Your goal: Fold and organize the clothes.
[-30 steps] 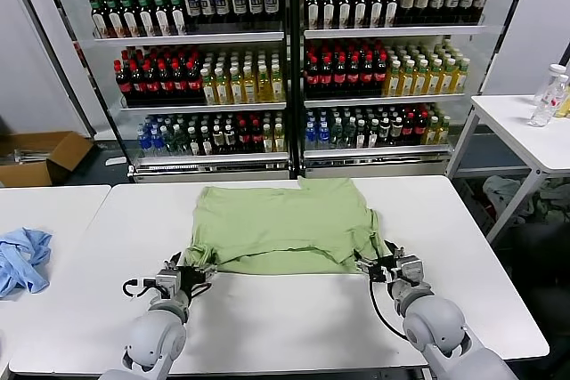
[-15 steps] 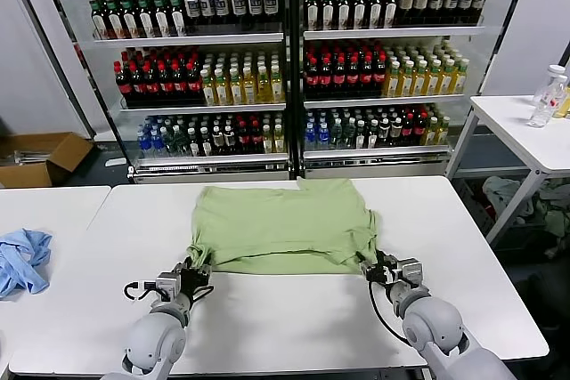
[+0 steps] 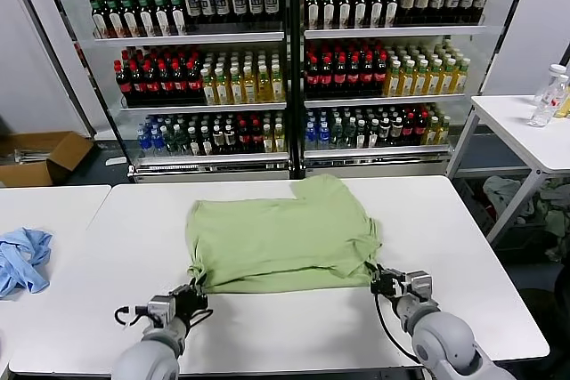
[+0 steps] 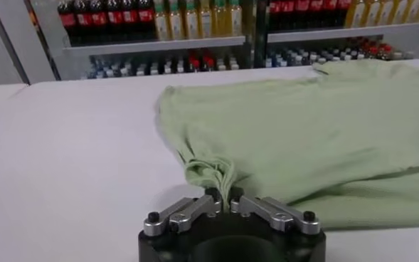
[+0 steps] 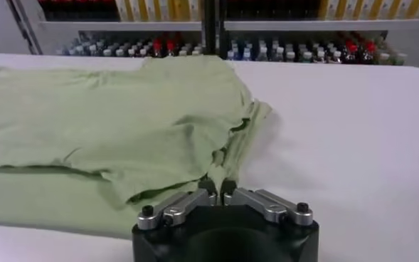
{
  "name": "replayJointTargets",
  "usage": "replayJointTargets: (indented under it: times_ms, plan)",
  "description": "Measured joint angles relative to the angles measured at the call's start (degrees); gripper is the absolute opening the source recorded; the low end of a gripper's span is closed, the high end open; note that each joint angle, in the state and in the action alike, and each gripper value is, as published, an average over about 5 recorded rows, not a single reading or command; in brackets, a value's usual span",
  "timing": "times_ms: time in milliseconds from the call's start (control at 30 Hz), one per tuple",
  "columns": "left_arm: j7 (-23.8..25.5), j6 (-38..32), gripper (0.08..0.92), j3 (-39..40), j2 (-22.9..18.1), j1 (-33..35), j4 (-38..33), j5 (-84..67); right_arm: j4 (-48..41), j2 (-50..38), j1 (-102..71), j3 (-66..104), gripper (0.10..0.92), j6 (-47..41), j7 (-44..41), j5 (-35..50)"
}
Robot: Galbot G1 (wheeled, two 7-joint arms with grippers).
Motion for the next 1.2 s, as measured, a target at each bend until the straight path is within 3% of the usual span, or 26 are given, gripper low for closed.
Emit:
replayJointTargets:
  times_ms: [333,467,800,1000,1200]
  plan:
    - [0.16,0.42,0.114,-3.36,-0.94,11.59,-10.02,2.39,9.54,1.78,-14.65,8.52,0.135,1.46,-1.43,-5.98]
    - [0.2,0.54,0.142,-3.86,-1.35,16.25,-12.71,4.33,12.02,2.46,-18.29,10.14,0.186,1.35,-2.07,-9.54]
    - [-0.77,0.61,0.431,-6.6,-0.09,20.87,-16.92,7.17,13.61,1.79,-15.91,10.22,0.469,0.81,-2.22,-10.5]
    - [-1.58,0.61,0.604,-7.68,2.71,15.87,-14.82,4.6,7.9,1.62,-4.76,5.65,0.643,-0.52,-0.86,-6.63]
    - [-2.18,0.64,0.771,-6.56,6.5,6.53,-8.1,1.39,-1.92,2.64,9.6,-0.71,0.796,-1.29,-0.41,-2.55]
